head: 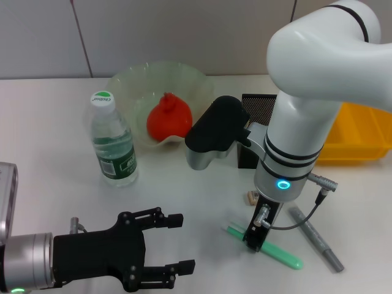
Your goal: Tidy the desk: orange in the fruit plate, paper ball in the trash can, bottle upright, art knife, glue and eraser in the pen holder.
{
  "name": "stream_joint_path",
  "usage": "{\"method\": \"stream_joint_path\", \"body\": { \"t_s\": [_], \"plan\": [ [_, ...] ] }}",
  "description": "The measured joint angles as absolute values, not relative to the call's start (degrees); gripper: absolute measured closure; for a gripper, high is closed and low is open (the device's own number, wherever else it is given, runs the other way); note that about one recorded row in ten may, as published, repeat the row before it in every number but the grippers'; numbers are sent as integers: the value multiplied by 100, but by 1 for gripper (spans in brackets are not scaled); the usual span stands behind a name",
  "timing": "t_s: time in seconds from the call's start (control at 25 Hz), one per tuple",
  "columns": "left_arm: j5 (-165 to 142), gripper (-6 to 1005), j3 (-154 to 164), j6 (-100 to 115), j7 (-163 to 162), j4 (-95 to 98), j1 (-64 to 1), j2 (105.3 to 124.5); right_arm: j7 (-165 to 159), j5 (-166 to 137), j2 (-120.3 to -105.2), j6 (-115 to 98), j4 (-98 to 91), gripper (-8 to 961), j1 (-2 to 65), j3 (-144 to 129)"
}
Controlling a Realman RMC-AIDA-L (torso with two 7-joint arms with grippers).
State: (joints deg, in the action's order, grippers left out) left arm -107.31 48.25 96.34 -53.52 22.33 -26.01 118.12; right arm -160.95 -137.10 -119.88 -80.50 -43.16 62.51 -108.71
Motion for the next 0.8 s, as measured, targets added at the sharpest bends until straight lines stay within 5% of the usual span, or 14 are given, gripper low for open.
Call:
{"method": "stream_joint_path", "body": {
  "t_s": [0.44, 0.8],
  "plan": [
    [-10732, 202, 4804, 9643, -5352, 2233, -2593, 11804, -16094, -13630, -11956, -8132, -4676, 771, 6085, -10555],
    [-10718, 202, 4796, 9622, -5352, 2302, -2567, 11795, -15224, -13855, -11937, -8296, -5853, 766, 5017, -9108]
  ]
}}
